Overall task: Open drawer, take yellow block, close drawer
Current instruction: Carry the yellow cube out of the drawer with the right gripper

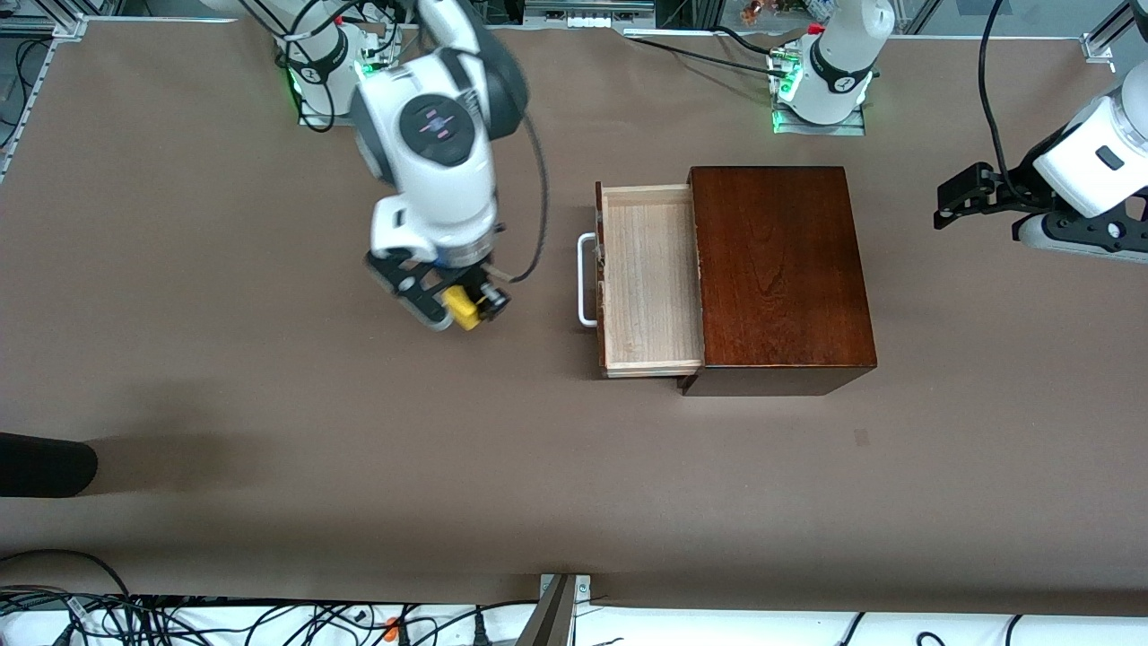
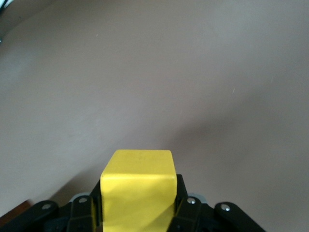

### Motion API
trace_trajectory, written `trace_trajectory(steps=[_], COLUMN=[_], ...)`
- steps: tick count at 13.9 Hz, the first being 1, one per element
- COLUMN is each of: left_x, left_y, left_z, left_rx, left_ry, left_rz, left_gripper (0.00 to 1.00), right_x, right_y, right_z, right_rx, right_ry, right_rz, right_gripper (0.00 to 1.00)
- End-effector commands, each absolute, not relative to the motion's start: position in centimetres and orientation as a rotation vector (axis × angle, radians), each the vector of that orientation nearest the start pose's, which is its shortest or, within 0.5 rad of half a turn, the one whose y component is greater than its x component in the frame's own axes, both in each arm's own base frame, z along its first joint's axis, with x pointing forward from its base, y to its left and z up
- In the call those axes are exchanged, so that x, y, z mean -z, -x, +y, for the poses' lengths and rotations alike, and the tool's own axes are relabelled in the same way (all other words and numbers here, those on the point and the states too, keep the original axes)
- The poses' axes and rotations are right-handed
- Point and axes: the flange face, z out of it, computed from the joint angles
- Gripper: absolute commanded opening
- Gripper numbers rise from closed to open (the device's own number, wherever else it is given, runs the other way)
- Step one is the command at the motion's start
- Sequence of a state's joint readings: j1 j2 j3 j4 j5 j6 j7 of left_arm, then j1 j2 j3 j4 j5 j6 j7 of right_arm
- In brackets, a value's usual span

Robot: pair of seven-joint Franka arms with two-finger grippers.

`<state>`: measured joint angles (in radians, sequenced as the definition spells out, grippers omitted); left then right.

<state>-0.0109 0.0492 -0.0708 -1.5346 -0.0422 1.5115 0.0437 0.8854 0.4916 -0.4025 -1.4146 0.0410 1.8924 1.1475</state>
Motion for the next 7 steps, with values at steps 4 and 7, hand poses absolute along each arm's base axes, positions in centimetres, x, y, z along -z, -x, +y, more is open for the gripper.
trace_trajectory(steps=[4, 7], left_x=[-61.2, -61.4], left_y=[-55.4, -55.1], left_z=[-6.0, -9.2], left_rx=[-0.12, -0.126], left_ry=[3.162, 3.152], left_rz=[0.244, 0.331], left_gripper=[1.0, 1.0], right_x=[-43.3, -42.1], right_y=[-62.2, -62.5], right_z=[23.4, 17.3], right_rx=[0.029, -0.042], right_ry=[3.198, 3.163], right_rz=[0.47, 0.289], right_gripper=[0.2, 0.2])
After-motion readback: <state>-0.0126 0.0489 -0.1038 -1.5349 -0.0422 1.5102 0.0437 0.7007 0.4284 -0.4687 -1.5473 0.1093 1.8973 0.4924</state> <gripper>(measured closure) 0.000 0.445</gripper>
